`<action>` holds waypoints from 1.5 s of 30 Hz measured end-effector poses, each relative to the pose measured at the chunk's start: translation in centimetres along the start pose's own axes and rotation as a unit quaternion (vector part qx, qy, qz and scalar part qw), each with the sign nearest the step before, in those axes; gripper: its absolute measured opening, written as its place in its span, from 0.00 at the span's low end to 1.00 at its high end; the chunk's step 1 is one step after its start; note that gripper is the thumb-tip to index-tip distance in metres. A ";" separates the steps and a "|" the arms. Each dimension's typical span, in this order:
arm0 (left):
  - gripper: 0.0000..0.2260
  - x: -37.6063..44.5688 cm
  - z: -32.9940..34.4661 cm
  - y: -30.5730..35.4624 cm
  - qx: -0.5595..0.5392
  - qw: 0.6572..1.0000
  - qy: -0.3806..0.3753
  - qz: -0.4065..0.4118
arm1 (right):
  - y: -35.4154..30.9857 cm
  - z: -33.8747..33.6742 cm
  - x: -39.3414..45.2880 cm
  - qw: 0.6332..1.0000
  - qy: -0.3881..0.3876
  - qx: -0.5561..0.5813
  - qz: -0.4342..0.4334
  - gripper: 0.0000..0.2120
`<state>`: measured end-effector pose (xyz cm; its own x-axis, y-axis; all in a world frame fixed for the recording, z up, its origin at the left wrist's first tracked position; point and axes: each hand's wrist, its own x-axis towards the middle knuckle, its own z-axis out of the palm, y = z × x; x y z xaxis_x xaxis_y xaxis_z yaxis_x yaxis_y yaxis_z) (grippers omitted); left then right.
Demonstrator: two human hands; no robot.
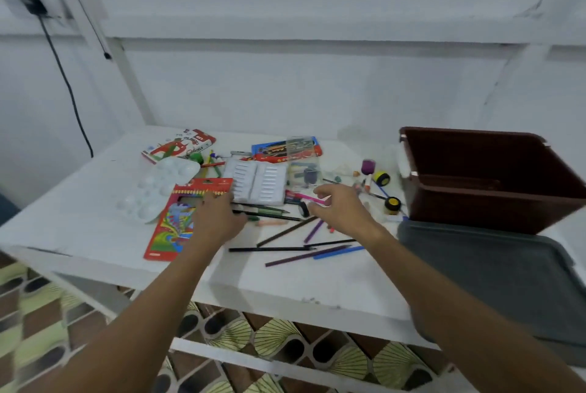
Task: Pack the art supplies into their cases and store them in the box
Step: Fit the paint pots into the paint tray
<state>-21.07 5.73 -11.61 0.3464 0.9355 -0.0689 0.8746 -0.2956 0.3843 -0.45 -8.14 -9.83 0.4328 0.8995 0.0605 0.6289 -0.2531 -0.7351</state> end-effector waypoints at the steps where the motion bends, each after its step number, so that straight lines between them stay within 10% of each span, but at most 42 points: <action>1: 0.23 0.7 -0.1 -1.6 0.033 0.999 0.004 -0.001 | -0.8 1.2 1.1 1.000 -0.004 -0.007 -0.004 0.20; 18: 0.27 11.3 -3.2 -12.9 0.043 0.978 -0.014 0.201 | -5.7 14.0 9.1 0.974 -0.058 -0.216 -0.036 0.21; 33: 0.20 13.3 -0.5 5.9 -0.108 0.968 -0.098 0.202 | 0.5 6.1 10.3 0.977 0.073 -0.142 0.139 0.32; 45: 0.17 15.8 0.4 6.4 -0.096 0.971 -0.113 0.188 | 0.6 5.9 11.4 0.975 0.135 -0.077 0.161 0.30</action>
<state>-9.86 18.50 -10.56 0.7139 0.6955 -0.0818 0.5996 -0.5467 0.5844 1.04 4.11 -13.53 0.7648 0.6434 0.0336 0.5130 -0.5766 -0.6359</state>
